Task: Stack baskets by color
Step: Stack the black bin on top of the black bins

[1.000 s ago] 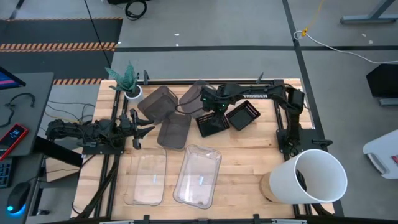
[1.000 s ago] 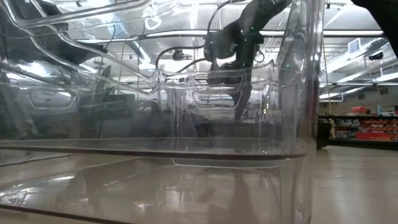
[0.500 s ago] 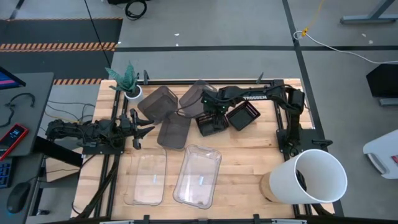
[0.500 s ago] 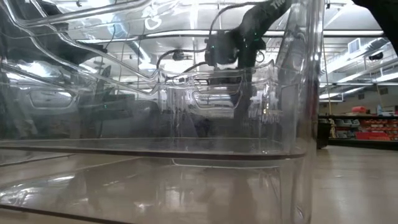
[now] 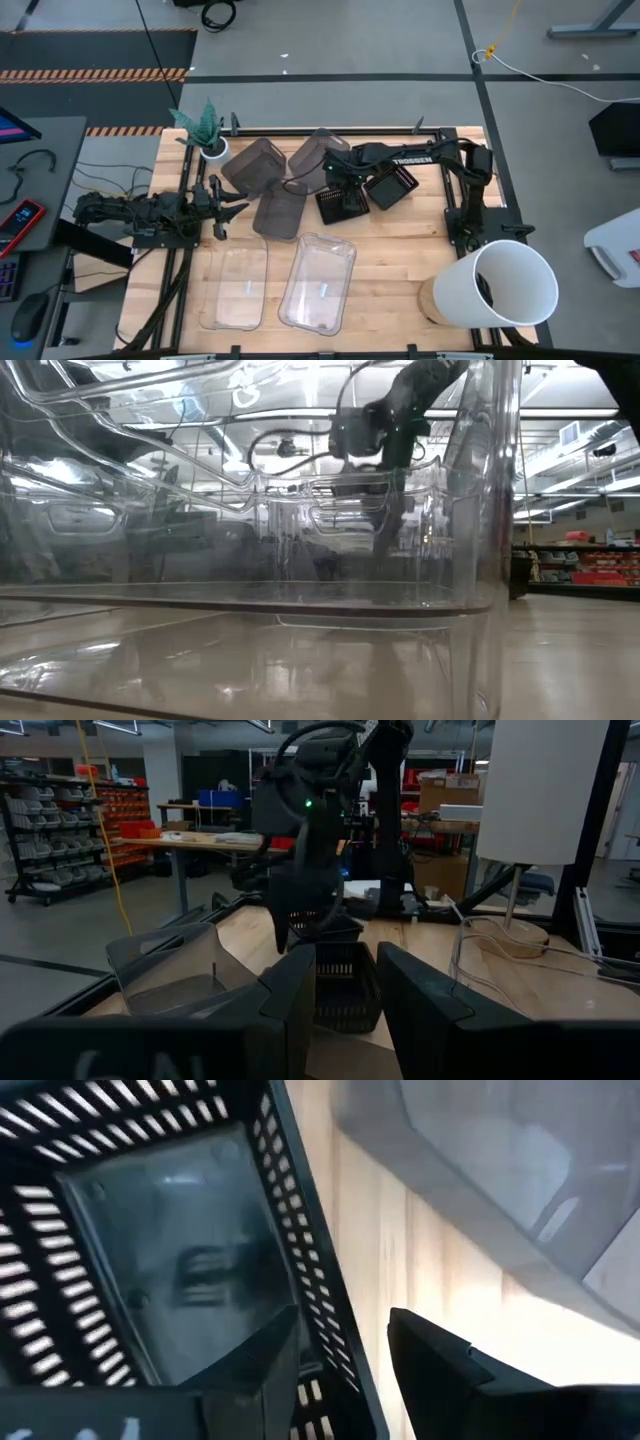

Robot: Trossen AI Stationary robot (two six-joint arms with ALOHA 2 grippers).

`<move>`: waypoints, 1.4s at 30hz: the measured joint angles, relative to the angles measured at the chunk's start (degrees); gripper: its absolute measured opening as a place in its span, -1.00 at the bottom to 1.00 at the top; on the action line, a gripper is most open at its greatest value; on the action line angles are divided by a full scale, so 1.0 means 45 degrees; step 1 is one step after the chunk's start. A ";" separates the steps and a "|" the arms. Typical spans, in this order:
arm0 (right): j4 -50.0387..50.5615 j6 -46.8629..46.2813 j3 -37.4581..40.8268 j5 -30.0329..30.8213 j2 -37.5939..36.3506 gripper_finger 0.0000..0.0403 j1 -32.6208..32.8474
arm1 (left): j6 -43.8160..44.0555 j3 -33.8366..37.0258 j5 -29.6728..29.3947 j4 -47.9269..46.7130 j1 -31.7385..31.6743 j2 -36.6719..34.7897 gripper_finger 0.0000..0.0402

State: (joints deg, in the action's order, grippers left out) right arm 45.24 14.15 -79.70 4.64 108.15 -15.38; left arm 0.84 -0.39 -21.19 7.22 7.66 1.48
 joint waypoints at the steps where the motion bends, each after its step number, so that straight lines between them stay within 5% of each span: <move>1: -0.0032 0.0000 0.0000 0.0001 -0.0083 -0.21 0.0061 | 0.0000 0.0001 0.0000 -0.0005 0.0003 0.0002 -0.42; 12: 0.0245 -0.1010 -0.0005 -0.0999 -0.1341 -0.21 -0.0197 | 0.0000 -0.0004 0.0000 -0.0005 0.0001 0.0004 -0.42; 25: 0.2213 0.0194 -0.0007 -0.1155 -0.1778 -0.19 0.2224 | 0.0000 0.0001 0.0000 -0.0005 0.0003 -0.0001 -0.42; 42: 0.1586 0.0860 0.1224 -0.0101 -0.1508 0.21 0.3367 | 0.0000 0.0001 0.0000 -0.0001 0.0004 0.0000 -0.42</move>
State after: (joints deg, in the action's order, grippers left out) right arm 52.38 18.02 -74.19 4.19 101.36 -0.23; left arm 0.84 -0.38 -21.19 7.22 7.68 1.48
